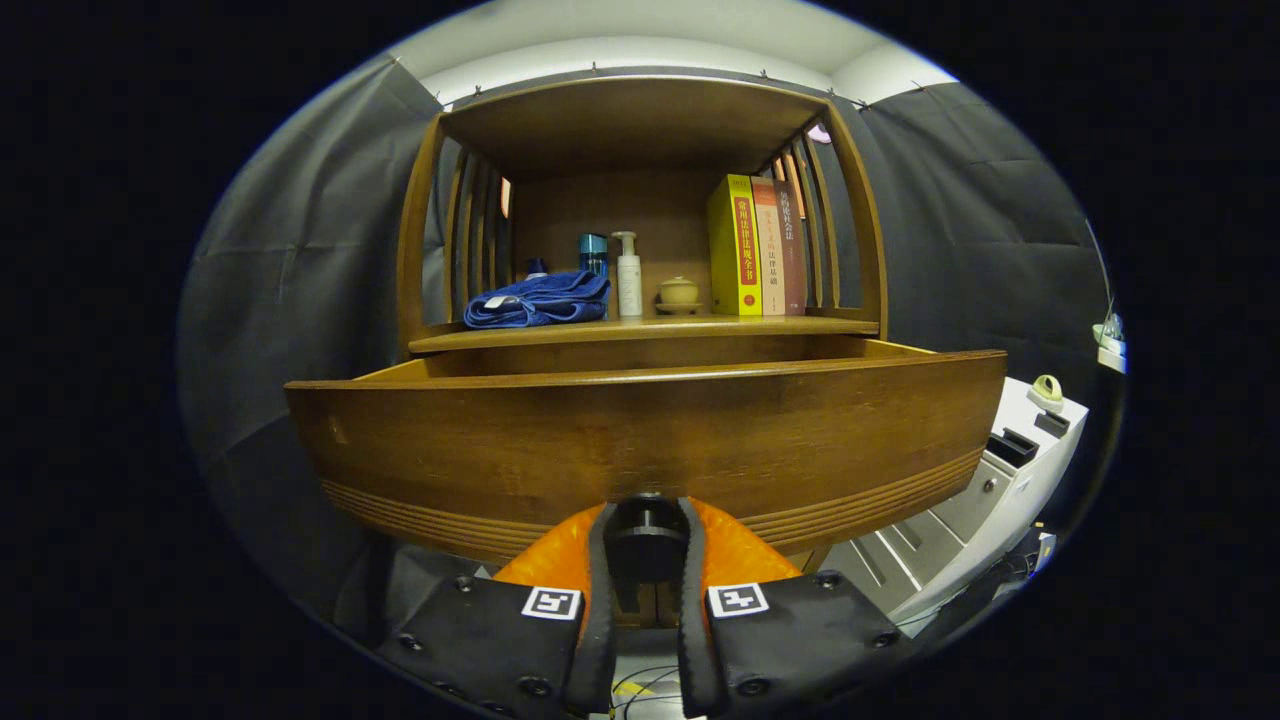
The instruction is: Pull open the drawer, take out the items inside it, and place them on the countertop above the cabinet.
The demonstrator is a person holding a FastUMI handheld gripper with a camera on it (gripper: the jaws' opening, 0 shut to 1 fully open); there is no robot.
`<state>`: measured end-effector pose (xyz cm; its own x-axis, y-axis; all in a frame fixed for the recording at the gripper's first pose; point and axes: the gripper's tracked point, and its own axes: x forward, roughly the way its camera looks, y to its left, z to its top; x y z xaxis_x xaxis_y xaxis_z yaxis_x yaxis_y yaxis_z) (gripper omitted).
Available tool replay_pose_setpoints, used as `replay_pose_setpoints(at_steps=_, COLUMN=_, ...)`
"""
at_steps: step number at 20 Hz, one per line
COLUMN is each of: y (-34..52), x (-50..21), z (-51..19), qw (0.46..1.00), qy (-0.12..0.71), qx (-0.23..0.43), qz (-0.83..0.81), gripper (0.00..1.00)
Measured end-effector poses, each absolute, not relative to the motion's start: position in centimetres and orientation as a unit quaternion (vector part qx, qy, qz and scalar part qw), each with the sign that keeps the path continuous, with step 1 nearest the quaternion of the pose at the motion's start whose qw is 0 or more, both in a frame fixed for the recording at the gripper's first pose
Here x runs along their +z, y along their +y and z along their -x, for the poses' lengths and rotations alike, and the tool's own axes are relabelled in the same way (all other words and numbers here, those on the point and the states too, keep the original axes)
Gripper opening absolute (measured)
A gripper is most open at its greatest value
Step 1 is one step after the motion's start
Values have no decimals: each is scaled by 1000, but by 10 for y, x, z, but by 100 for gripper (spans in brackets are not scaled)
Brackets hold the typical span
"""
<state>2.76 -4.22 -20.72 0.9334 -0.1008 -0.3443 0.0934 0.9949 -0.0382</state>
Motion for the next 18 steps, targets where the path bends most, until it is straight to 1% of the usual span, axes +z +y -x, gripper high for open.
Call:
replay_pose_setpoints(at_steps=4, y=-42, x=-218, z=-24, qw=984, qy=170, qx=-53, qz=2, gripper=33)
replay_pose_setpoints(at_steps=6, y=-42, x=-219, z=-25, qw=987, qy=154, qx=-49, qz=13, gripper=33)
replay_pose_setpoints(at_steps=11, y=-36, x=-220, z=-14, qw=990, qy=138, qx=-33, qz=11, gripper=75)
replay_pose_setpoints(at_steps=12, y=-35, x=-215, z=-8, qw=991, qy=133, qx=-26, qz=8, gripper=83)
replay_pose_setpoints(at_steps=14, y=-40, x=-178, z=9, qw=994, qy=104, qx=-25, qz=12, gripper=100)
replay_pose_setpoints(at_steps=16, y=-55, x=-126, z=11, qw=997, qy=66, qx=-40, qz=25, gripper=99)
replay_pose_setpoints(at_steps=18, y=-69, x=-77, z=-9, qw=996, qy=54, qx=-56, qz=34, gripper=99)
